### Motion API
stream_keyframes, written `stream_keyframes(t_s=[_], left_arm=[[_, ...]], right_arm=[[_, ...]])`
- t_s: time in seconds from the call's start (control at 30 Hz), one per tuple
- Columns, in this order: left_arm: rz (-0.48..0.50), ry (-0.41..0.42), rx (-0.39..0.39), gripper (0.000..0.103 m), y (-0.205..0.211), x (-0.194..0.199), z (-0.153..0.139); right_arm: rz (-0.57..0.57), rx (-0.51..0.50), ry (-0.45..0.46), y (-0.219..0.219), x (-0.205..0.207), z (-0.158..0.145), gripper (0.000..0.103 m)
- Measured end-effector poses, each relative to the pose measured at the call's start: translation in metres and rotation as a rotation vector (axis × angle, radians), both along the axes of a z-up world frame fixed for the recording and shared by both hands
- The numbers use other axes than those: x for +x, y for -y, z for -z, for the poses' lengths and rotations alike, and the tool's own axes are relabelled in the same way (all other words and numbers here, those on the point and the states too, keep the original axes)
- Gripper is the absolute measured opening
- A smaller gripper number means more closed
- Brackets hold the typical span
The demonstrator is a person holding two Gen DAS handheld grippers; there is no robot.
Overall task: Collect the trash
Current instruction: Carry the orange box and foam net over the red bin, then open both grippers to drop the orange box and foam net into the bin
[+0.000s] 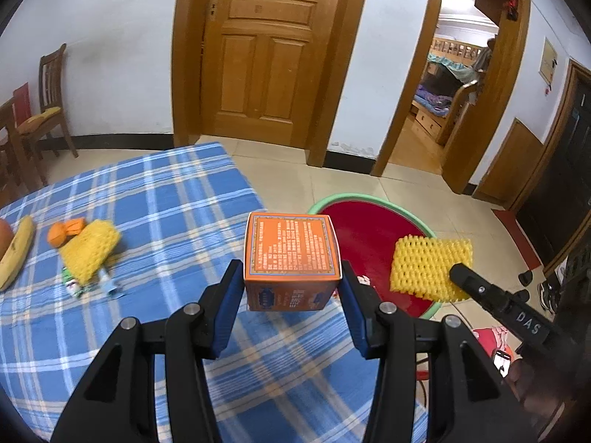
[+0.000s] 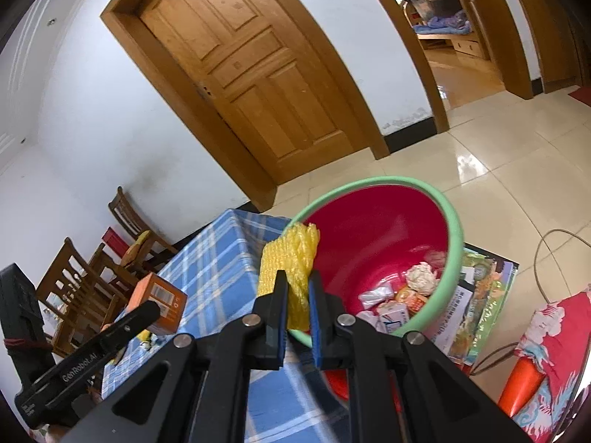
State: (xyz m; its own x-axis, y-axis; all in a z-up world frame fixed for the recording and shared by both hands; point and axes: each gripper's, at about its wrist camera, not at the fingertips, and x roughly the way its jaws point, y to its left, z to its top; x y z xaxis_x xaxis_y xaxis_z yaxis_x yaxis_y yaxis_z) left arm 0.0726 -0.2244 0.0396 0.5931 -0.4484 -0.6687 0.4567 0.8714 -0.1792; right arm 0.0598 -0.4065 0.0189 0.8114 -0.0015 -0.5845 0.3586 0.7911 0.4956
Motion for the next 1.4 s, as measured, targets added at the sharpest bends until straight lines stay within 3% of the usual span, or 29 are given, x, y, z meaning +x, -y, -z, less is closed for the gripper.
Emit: stream_keyframes(t_s=[0.33,0.63,1.07,1.17,1.3,1.4], left_arm=[[0.079,-0.028,0.027,0.051,0.053,0.011,0.018],[0.148,-0.078,0.067,0.051,0.096,0.020,0.042],[0.194,-0.120,0.093,0.052,0.120,0.031,0.064],[0.189,-0.127,0.093,0.058,0.120,0.033,0.066],[0.186,-0.126,0.084,0.059,0.116,0.035,0.064],[0.182,-0.120,0.073,0.059,0.110,0.035,0.060]], right_arm=[[0.104,-0.053,-0.053,0.030,-0.001,0.012,0.012],[0.116,-0.037,-0.105,0.050,0.007,0.028,0.012],[0.125,-0.037,-0.130,0.056,0.011,0.031,0.015],[0.127,-0.026,-0.126,0.057,0.011,0.031,0.019],[0.136,-0.016,-0.112,0.057,0.009,0.029,0.034],[0.141,-0.024,-0.103,0.055,0.007,0.026,0.035]])
